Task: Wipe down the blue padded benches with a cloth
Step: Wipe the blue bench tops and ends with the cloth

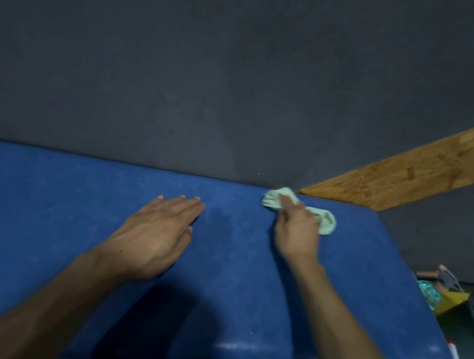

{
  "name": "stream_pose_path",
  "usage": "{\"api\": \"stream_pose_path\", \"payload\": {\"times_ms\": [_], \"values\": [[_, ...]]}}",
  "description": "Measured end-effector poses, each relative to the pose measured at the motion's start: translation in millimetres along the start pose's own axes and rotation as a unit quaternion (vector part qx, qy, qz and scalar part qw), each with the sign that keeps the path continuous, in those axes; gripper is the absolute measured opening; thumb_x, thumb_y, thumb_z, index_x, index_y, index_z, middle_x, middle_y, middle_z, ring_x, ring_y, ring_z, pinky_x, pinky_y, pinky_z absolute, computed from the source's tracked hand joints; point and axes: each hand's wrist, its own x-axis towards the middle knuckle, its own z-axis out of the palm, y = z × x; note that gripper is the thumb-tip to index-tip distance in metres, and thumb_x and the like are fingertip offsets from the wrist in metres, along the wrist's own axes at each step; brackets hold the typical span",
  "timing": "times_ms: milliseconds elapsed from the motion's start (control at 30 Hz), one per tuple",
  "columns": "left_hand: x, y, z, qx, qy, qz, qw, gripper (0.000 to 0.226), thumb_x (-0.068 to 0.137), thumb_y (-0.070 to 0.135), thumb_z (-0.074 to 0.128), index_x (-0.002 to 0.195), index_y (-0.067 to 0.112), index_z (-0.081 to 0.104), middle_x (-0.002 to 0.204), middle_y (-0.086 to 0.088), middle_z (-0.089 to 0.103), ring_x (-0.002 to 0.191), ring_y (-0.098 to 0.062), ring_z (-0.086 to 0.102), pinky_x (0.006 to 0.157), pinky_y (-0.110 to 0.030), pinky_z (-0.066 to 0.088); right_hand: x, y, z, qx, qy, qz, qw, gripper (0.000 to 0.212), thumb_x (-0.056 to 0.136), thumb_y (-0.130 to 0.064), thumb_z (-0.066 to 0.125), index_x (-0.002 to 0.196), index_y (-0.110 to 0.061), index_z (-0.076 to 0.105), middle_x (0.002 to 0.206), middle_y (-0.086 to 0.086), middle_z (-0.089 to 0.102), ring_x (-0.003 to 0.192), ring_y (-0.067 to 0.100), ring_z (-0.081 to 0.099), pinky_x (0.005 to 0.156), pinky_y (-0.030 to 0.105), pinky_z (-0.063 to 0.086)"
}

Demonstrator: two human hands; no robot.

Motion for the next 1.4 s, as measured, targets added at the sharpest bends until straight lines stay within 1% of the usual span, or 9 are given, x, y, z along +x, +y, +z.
{"api": "stream_pose_path", "payload": {"times_ms": [133, 233, 433, 533, 667, 833, 1100, 1233, 1400], "values": [[-2, -3, 0, -0.01, 0.007, -0.003, 1.0, 0.07, 0.089, 0.043, 0.012, 0.156, 0.026, 0.022, 0.164, 0.007, 0.022, 0.151, -0.013, 0.018, 0.123, -0.034, 0.008, -48, -75, 38, 0.038, -0.028, -0.149, 0.988, 0.044, 0.092, -0.006, 0.047, 0.131, -0.021, 0.061, 0.129, 0.01, 0.064, 0.118, 0.037, 0.056, 0.104, 0.046, 0.043], [-2, -1, 1, -0.015, 0.008, -0.002, 1.0, 0.066, 0.091, 0.039, 0.018, 0.155, 0.026, 0.025, 0.163, 0.006, 0.024, 0.151, -0.014, 0.02, 0.123, -0.035, 0.011, -51, -56, 20, 0.042, -0.057, -0.204, 0.976, 0.045, 0.096, -0.008, 0.047, 0.137, -0.024, 0.056, 0.142, 0.001, 0.056, 0.134, 0.026, 0.049, 0.111, 0.042, 0.039], [-13, -3, 0, -0.002, -0.005, -0.003, 1.0, 0.067, 0.09, 0.041, 0.015, 0.155, 0.025, 0.023, 0.164, 0.007, 0.02, 0.151, -0.012, 0.016, 0.124, -0.034, 0.008, -19, 57, -49, -0.01, -0.013, 0.026, 1.0, 0.038, 0.101, -0.015, 0.047, 0.138, -0.015, 0.055, 0.126, 0.014, 0.065, 0.111, 0.037, 0.06, 0.09, 0.04, 0.047], [-19, -2, 0, 0.007, -0.012, -0.01, 1.0, 0.069, 0.089, 0.041, 0.014, 0.156, 0.025, 0.021, 0.165, 0.008, 0.018, 0.152, -0.012, 0.015, 0.123, -0.033, 0.008, -26, 43, -40, -0.015, 0.011, 0.057, 0.998, 0.035, 0.098, -0.012, 0.047, 0.131, -0.013, 0.06, 0.118, 0.022, 0.065, 0.1, 0.043, 0.062, 0.088, 0.046, 0.051], [-25, -1, 2, 0.009, -0.021, -0.012, 1.0, 0.071, 0.088, 0.041, 0.013, 0.157, 0.025, 0.019, 0.165, 0.008, 0.017, 0.152, -0.011, 0.014, 0.123, -0.033, 0.007, -60, -38, 9, 0.013, 0.029, -0.042, 0.999, 0.039, 0.087, -0.002, 0.05, 0.121, -0.012, 0.066, 0.107, 0.021, 0.067, 0.09, 0.042, 0.061, 0.084, 0.047, 0.052], [-31, 0, 2, 0.003, -0.008, -0.006, 1.0, 0.071, 0.089, 0.043, 0.012, 0.157, 0.025, 0.021, 0.164, 0.007, 0.019, 0.151, -0.012, 0.016, 0.122, -0.032, 0.008, -100, -67, 11, 0.027, -0.005, -0.19, 0.981, 0.047, 0.09, -0.002, 0.052, 0.132, -0.02, 0.062, 0.135, 0.003, 0.062, 0.128, 0.028, 0.054, 0.107, 0.041, 0.043], [-54, 1, -5, 0.004, -0.006, -0.012, 1.0, 0.071, 0.088, 0.042, 0.013, 0.157, 0.024, 0.019, 0.165, 0.008, 0.016, 0.152, -0.012, 0.014, 0.124, -0.032, 0.007, -77, 42, -48, -0.007, 0.023, 0.044, 0.999, 0.036, 0.096, -0.007, 0.05, 0.13, -0.011, 0.061, 0.115, 0.021, 0.066, 0.101, 0.043, 0.062, 0.086, 0.045, 0.05], [-63, -4, -4, 0.005, 0.003, -0.023, 1.0, 0.07, 0.089, 0.041, 0.015, 0.156, 0.025, 0.022, 0.164, 0.006, 0.02, 0.151, -0.014, 0.018, 0.124, -0.034, 0.01, -104, -35, 1, -0.004, 0.056, -0.039, 0.998, 0.04, 0.082, -0.005, 0.05, 0.117, -0.013, 0.068, 0.106, 0.021, 0.068, 0.088, 0.044, 0.063, 0.081, 0.049, 0.052], [-74, -5, -7, 0.004, -0.001, -0.03, 1.0, 0.086, 0.077, 0.052, 0.0, 0.155, 0.025, 0.027, 0.163, 0.007, 0.024, 0.15, -0.013, 0.023, 0.124, -0.037, 0.014, -149, -84, 17, 0.032, 0.006, -0.2, 0.979, 0.05, 0.083, -0.001, 0.054, 0.127, -0.02, 0.064, 0.131, 0.003, 0.065, 0.124, 0.03, 0.057, 0.107, 0.045, 0.043]]}}
